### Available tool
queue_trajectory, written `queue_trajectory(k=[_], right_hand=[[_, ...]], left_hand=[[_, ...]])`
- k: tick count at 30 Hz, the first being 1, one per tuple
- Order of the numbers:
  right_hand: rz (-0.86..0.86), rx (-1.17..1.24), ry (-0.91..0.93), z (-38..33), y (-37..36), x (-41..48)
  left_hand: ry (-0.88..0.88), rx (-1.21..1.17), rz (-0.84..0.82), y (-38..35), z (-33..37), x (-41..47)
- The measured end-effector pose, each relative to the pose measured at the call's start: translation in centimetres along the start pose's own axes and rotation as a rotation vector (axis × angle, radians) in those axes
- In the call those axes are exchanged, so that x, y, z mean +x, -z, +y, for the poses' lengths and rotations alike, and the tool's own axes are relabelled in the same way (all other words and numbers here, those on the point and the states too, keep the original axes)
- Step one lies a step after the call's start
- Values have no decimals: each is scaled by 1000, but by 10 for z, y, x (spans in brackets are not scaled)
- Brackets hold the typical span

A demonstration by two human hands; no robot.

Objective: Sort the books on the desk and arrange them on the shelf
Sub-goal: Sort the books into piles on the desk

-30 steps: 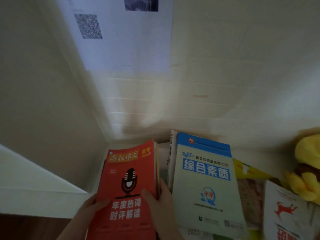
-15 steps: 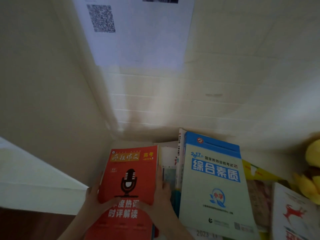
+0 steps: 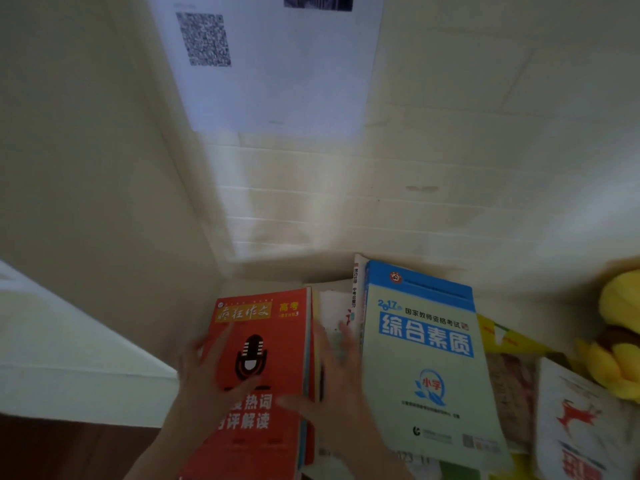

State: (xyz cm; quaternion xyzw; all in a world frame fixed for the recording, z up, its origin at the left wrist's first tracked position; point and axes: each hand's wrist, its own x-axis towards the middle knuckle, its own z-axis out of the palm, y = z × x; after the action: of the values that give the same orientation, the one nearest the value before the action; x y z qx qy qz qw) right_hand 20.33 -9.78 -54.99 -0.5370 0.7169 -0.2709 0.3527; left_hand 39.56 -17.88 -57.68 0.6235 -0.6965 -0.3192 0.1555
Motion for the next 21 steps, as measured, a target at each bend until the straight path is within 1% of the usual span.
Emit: queue_trajectory(k=[1, 2, 4, 6, 7, 9, 11, 13, 14, 18, 21], right_hand=[[56, -9, -30, 5, 16, -1], [111, -59, -85, 13, 34, -2], [235, -118, -221, 36, 73, -5], [327, -57, -354, 61, 109, -10], [351, -28, -421, 74, 122, -14], [362, -27, -553, 100, 137, -24], [352, 23, -620, 123, 141, -29], [370, 227, -626, 132, 141, -33], [372, 303, -619, 138, 141, -35], [317, 379, -600, 157, 134, -39], [343, 444, -601, 174, 132, -46]], left_hand=[[-81, -39, -7, 1, 16, 0], [-124, -97, -56, 1, 32, 1], [-167, -200, -235, -7, 68, -3], [-223, -197, -367, -26, 96, -1], [-248, -198, -417, -37, 106, 1], [-227, -239, -528, -58, 122, 6], [-197, -308, -599, -74, 133, 11], [-176, -393, -626, -83, 142, 13], [-133, -418, -625, -87, 144, 15], [60, -445, -536, -101, 141, 22], [104, -520, -576, -112, 144, 14]])
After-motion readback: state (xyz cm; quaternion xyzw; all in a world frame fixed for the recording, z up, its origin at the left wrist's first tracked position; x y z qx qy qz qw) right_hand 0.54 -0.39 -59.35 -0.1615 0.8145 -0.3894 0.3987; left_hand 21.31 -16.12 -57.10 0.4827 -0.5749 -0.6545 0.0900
